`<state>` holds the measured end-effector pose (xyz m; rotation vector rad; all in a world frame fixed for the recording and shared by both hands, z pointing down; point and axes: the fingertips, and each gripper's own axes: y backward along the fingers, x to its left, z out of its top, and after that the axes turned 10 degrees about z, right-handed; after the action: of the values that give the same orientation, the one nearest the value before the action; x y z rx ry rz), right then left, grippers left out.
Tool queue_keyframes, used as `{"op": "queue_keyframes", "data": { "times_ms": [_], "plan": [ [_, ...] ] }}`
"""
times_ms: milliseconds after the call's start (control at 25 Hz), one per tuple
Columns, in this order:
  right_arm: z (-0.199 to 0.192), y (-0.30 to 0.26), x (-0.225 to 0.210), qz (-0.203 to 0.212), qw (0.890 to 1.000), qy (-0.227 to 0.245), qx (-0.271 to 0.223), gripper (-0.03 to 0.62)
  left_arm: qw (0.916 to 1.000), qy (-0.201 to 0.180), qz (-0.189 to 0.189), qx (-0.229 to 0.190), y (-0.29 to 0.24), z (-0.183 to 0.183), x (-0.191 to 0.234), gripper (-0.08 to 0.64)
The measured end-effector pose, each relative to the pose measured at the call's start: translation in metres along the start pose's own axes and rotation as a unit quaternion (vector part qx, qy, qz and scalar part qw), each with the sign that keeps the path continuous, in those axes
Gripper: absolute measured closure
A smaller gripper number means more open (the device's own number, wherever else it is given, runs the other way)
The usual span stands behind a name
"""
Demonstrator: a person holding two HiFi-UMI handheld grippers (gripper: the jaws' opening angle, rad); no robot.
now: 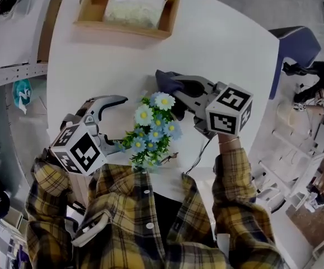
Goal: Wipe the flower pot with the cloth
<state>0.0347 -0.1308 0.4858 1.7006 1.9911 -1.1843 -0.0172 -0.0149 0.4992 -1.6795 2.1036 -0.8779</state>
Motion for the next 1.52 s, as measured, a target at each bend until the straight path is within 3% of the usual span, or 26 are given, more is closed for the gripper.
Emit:
{"op": "queue_keyframes", "data": {
  "times_ms": [160, 360, 520, 680, 760, 880, 1000, 1200, 1320, 1520],
  "plan": [
    [0.019, 0.029, 0.011, -0.047, 0.997, 0.029, -0.057, 0.571, 0.9955, 0.064, 0.057, -0.041, 0.022, 0.007, 0.002, 0.083],
    [0.043, 0.073, 0.048, -0.095, 0.984, 0.071, -0.130, 0.571, 0.9823, 0.108, 0.118, -0.098, 0.061, 0.040, -0.003, 0.085],
    [0.060, 0.113, 0.087, -0.135, 0.968, 0.115, -0.180, 0.571, 0.9652, 0.130, 0.151, -0.170, 0.096, 0.089, -0.016, 0.086],
    [0.078, 0.137, 0.126, -0.155, 0.948, 0.161, -0.228, 0.571, 0.9552, 0.122, 0.150, -0.224, 0.117, 0.138, -0.028, 0.091],
    [0.080, 0.146, 0.151, -0.156, 0.941, 0.176, -0.245, 0.571, 0.9494, 0.115, 0.160, -0.244, 0.122, 0.160, -0.038, 0.147],
    [0.075, 0.156, 0.189, -0.154, 0.934, 0.187, -0.261, 0.571, 0.9397, 0.103, 0.195, -0.262, 0.125, 0.188, -0.055, 0.297],
    [0.073, 0.160, 0.211, -0.150, 0.927, 0.202, -0.277, 0.571, 0.9293, 0.091, 0.230, -0.274, 0.127, 0.206, -0.060, 0.375],
    [0.068, 0.164, 0.236, -0.142, 0.922, 0.216, -0.289, 0.571, 0.9084, 0.103, 0.274, -0.298, 0.138, 0.221, -0.065, 0.500],
    [0.067, 0.165, 0.246, -0.136, 0.920, 0.224, -0.291, 0.571, 0.9023, 0.114, 0.285, -0.303, 0.140, 0.225, -0.068, 0.549],
    [0.065, 0.172, 0.252, -0.135, 0.918, 0.228, -0.295, 0.571, 0.9029, 0.121, 0.279, -0.303, 0.137, 0.232, -0.072, 0.551]
  ]
}}
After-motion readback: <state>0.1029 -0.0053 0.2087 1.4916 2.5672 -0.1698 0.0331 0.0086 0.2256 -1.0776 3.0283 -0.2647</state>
